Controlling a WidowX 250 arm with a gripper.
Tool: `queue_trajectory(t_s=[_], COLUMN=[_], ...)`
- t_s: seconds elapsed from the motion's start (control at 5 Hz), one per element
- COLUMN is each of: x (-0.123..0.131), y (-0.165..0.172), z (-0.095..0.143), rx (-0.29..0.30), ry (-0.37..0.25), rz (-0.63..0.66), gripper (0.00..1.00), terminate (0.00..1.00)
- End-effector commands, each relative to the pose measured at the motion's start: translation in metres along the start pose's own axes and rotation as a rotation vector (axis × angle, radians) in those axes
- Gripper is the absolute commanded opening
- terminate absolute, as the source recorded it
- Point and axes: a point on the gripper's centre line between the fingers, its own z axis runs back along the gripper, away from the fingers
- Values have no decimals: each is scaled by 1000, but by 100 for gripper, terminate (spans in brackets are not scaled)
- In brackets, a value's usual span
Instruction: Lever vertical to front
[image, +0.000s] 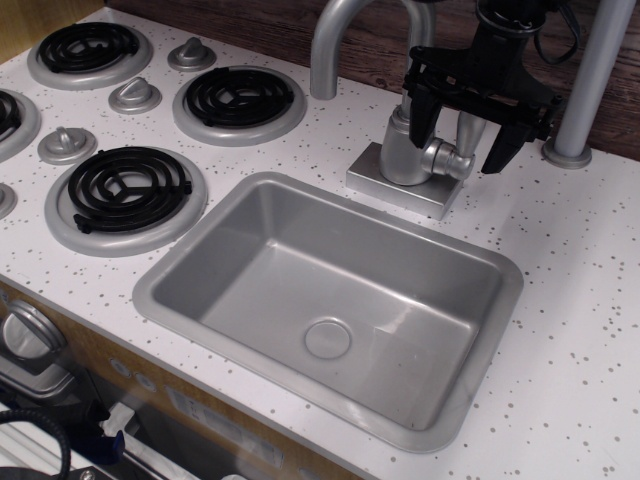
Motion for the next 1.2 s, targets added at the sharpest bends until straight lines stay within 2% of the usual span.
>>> queue_trajectory(t_s=[0.0, 0.2, 0.4, 0.6, 1.0], x=[0, 12, 19, 25, 40], y=[0, -2, -3, -5, -4], z=[0, 13, 17, 18, 16], rx=[0, 25, 41, 29, 56], ry=[0, -87, -272, -311, -353], rz=[0, -69, -163, -182, -216], gripper=[100, 100, 100, 100, 100], terminate=[0, 0, 0, 0, 0])
